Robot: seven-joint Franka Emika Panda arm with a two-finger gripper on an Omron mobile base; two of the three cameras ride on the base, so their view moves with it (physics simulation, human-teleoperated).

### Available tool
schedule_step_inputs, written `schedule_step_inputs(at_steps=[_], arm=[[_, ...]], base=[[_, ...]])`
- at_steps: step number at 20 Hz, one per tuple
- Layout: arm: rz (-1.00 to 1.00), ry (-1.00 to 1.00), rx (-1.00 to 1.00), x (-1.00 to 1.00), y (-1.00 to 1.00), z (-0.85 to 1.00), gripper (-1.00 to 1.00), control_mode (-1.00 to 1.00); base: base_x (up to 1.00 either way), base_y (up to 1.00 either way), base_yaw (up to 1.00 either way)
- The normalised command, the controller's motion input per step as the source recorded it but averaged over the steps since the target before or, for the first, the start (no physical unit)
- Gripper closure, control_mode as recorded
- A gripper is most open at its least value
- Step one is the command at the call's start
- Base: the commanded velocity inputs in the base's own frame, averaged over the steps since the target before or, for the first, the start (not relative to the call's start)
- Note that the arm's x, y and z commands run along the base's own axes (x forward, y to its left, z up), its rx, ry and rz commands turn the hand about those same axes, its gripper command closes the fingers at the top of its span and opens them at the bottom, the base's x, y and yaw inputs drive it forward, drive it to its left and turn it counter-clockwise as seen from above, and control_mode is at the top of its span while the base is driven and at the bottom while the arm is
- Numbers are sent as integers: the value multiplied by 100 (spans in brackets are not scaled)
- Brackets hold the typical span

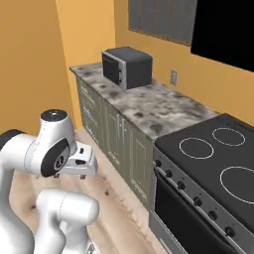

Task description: Navigate to the dishwasher.

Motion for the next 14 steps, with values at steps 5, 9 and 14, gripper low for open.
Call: schedule_step_inputs(at_steps=[5,9,14], arm=[[0,0,0,0,0,0,-100,100],[0,0,0,0,0,0,-100,100],[0,0,0,0,0,0,-100,100]], base=[[-1,0,75],[0,0,95],[0,0,100]])
